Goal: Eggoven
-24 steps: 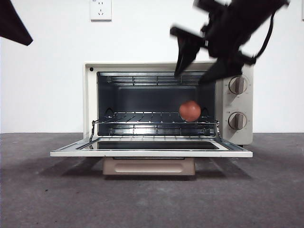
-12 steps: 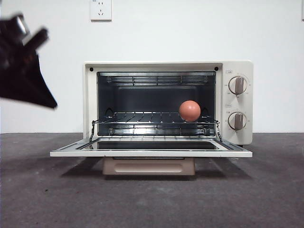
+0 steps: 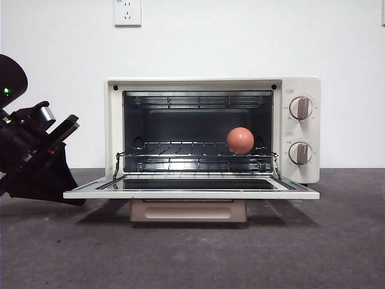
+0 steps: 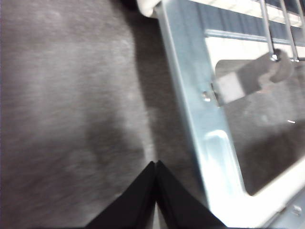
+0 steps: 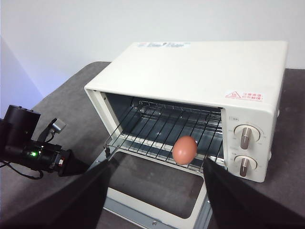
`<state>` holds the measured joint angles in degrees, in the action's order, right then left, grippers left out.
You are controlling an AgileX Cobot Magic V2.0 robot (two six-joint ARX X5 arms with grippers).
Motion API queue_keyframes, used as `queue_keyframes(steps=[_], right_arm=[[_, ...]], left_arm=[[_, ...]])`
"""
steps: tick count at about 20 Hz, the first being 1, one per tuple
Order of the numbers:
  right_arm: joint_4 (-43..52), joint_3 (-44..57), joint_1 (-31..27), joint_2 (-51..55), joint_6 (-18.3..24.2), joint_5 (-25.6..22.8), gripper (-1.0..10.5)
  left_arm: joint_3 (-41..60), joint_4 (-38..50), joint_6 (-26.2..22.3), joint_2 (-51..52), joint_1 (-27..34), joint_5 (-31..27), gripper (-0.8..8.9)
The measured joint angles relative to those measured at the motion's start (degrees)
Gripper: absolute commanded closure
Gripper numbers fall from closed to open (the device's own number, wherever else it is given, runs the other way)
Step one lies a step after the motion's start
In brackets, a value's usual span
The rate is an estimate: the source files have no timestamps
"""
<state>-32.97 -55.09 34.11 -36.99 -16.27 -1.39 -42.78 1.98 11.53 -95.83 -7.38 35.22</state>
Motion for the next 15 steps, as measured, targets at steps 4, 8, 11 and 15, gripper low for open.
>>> queue_keyframes(steps=[4,8,11,15], right_arm=[[0.0,0.0,0.0,-0.1,0.0,-0.3,6.3],[-0.1,0.0,0.0,-0.1,0.0,-1.2,6.3],[-0.7,0.0,0.0,-0.1,0.0,-1.5,6.3],[-0.7,0.0,0.0,-0.1,0.0,-1.6,6.3]], left_arm=[[0.0,1.0,0.0,-2.7,-0.7,5.3,8.07],[0.1,1.2,0.1,-3.3,-0.8,7.4,8.07],[0.3,3.4,1.8,-3.5,0.2,12.0,8.07],[0.5,10.8,7.0,-3.5,1.6,16.8,8.07]])
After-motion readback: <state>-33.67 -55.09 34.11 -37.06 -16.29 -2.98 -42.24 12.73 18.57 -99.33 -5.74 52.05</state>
